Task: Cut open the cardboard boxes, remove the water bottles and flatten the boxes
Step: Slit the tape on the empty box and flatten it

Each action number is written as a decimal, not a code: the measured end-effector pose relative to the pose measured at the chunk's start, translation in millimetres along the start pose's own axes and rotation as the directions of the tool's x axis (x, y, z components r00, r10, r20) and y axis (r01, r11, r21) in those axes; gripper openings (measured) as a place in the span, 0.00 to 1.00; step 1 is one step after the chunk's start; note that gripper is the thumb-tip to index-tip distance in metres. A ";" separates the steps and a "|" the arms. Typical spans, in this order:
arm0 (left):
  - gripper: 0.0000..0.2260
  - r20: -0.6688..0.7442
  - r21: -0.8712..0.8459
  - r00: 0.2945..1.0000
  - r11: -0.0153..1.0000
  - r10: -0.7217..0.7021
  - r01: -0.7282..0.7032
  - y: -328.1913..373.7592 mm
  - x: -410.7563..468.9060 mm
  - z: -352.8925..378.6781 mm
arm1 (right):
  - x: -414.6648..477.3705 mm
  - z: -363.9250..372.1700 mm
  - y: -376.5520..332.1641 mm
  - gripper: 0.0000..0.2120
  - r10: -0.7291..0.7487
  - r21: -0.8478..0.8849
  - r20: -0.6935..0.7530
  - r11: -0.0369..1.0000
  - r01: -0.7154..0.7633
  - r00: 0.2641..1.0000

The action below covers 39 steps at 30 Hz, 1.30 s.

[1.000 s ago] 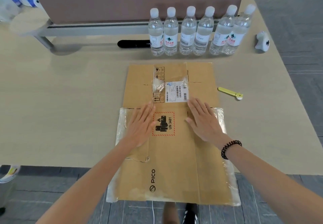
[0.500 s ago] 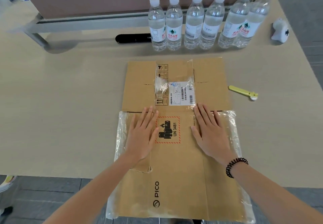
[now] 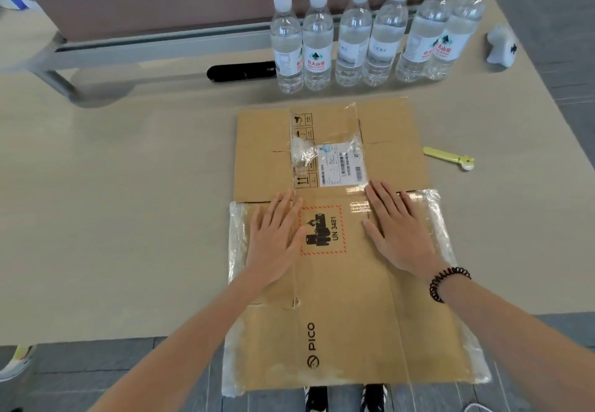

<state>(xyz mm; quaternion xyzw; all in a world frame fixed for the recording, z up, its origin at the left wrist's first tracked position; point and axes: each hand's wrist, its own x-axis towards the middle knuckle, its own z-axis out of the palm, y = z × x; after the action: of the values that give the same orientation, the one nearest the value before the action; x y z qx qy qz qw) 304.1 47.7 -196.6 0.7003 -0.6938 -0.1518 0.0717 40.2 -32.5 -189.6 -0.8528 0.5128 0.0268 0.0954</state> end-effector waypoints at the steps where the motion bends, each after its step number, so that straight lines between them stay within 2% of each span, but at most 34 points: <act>1: 0.26 0.012 -0.038 1.000 0.999 0.019 -0.019 -2.8 -0.1 -3.0 | -0.4 -1.8 0.5 0.33 -0.001 0.013 0.009 1.000 0.001 1.000; 3: 0.26 -0.003 -0.139 0.998 0.989 0.056 -0.056 -10.2 -0.4 -11.7 | -0.2 -8.2 0.3 0.35 -0.006 0.058 0.021 0.998 0.005 1.000; 5: 0.25 -0.059 -0.233 0.998 0.971 0.033 -0.046 -18.7 -1.8 -22.1 | -0.3 -17.6 -1.3 0.37 0.025 0.151 0.012 0.988 -0.026 1.000; 9: 0.20 -0.205 -0.239 0.960 0.961 -0.192 0.141 -34.9 -3.2 -37.9 | -12.3 -26.9 -0.5 0.33 0.224 0.277 -0.146 0.944 -0.178 0.964; 14: 0.16 -0.174 -0.409 0.889 0.853 -0.423 0.325 -48.1 0.5 -51.8 | -32.1 -32.1 9.8 0.25 0.510 0.363 -0.181 0.829 -0.424 0.841; 18: 0.25 -0.037 -0.539 0.827 0.708 -0.561 0.456 -46.6 3.0 -56.6 | -38.0 -33.4 12.1 0.25 0.657 0.452 -0.082 0.695 -0.559 0.750; 22: 0.27 0.067 -0.592 0.764 0.591 -0.642 0.548 -54.2 9.8 -55.5 | -30.6 -33.4 18.5 0.24 0.726 0.599 0.020 0.542 -0.589 0.687; 24: 0.22 0.097 -0.594 0.733 0.552 -0.673 0.585 -56.7 12.2 -57.8 | -25.6 -33.5 23.5 0.16 0.757 0.628 0.070 0.473 -0.618 0.650; 26: 0.16 0.111 -0.577 0.719 0.544 -0.687 0.609 -56.9 14.5 -60.7 | -23.0 -31.8 25.0 0.19 0.765 0.630 0.111 0.439 -0.640 0.634; 28: 0.21 0.117 -0.572 0.713 0.540 -0.692 0.617 -58.1 15.5 -64.2 | -21.3 -29.9 24.5 0.17 0.786 0.635 0.145 0.392 -0.666 0.601; 29: 0.23 0.122 -0.570 0.709 0.536 -0.695 0.623 -59.3 16.5 -65.9 | -20.4 -28.9 24.4 0.22 0.797 0.635 0.162 0.367 -0.680 0.582; 30: 0.23 0.130 -0.559 0.703 0.534 -0.699 0.634 -59.8 17.4 -68.3 | -18.8 -28.6 24.4 0.23 0.808 0.647 0.165 0.344 -0.680 0.566; 32: 0.23 0.159 -0.550 0.693 0.520 -0.703 0.653 -63.2 20.0 -69.8 | -17.4 -30.0 23.8 0.19 0.810 0.656 0.168 0.334 -0.677 0.562; 37: 0.24 0.214 -0.594 0.690 0.469 -0.691 0.654 -69.7 18.9 -72.6 | -13.8 -31.2 27.4 0.27 0.805 0.606 0.187 0.357 -0.711 0.563; 39: 0.24 0.256 -0.628 0.688 0.424 -0.679 0.652 -71.4 18.9 -73.2 | -11.9 -31.3 28.1 0.25 0.801 0.576 0.209 0.364 -0.732 0.562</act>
<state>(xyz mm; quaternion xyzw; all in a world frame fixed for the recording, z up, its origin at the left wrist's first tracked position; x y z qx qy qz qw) 394.6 22.7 -151.8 0.8411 -0.2528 -0.3960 0.2681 8.2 -40.9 -161.1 -0.4351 0.8329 -0.1428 0.3109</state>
